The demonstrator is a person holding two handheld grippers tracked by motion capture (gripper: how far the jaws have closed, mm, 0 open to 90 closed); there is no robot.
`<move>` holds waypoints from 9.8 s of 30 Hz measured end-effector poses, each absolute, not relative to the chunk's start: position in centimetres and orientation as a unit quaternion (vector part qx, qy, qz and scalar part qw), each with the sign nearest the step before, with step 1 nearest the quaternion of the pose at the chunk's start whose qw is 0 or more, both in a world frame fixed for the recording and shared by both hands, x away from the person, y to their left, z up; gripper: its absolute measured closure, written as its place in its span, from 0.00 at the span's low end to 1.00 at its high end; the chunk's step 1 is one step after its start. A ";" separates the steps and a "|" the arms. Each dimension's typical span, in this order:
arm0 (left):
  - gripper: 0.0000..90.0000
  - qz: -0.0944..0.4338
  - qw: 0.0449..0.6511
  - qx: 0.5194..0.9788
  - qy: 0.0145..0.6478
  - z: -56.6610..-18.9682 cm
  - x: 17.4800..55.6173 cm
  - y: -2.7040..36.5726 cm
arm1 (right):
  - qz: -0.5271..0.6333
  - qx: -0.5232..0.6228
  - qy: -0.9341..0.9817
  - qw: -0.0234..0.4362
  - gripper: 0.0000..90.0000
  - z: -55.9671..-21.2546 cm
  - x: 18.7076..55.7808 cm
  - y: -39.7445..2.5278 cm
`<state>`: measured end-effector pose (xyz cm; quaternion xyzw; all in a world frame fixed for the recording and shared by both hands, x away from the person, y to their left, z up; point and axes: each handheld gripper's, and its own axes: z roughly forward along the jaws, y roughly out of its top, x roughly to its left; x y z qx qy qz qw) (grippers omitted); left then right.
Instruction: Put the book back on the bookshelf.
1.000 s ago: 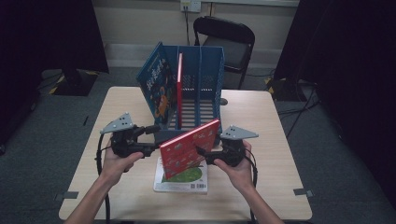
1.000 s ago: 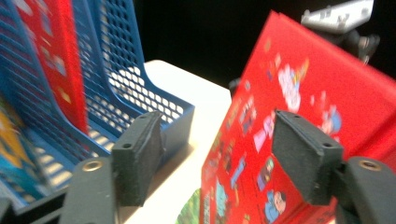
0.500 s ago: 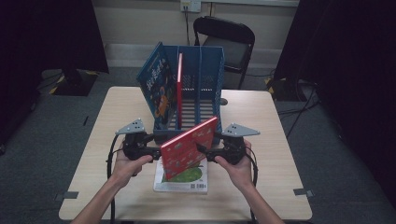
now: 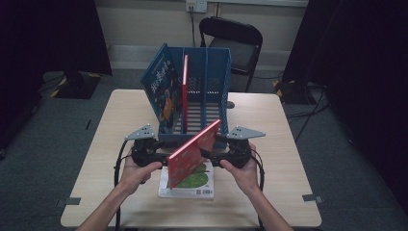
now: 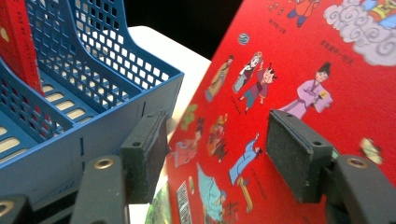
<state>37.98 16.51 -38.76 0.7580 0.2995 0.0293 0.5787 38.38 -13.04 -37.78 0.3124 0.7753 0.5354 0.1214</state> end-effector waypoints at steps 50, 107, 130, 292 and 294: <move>0.48 0.007 0.576 0.770 0.275 -39.4 37.7 16.0 | 0.528 0.306 0.781 0.136 0.34 -37.2 39.2 -10.9; 0.12 0.030 0.540 0.792 0.284 -40.2 37.6 14.5 | 0.539 0.275 0.787 0.118 0.39 -37.1 39.2 -9.9; 0.17 0.023 0.544 0.789 0.286 -40.0 37.8 15.2 | 0.529 0.272 0.791 0.142 0.57 -36.1 35.2 -14.0; 0.18 0.131 0.436 0.804 0.383 -44.5 36.2 21.3 | 0.576 0.275 0.757 0.136 0.90 -35.9 36.6 -12.1; 0.18 0.128 0.435 0.804 0.386 -44.6 36.2 21.3 | 0.575 0.277 0.757 0.137 0.90 -35.8 36.6 -12.2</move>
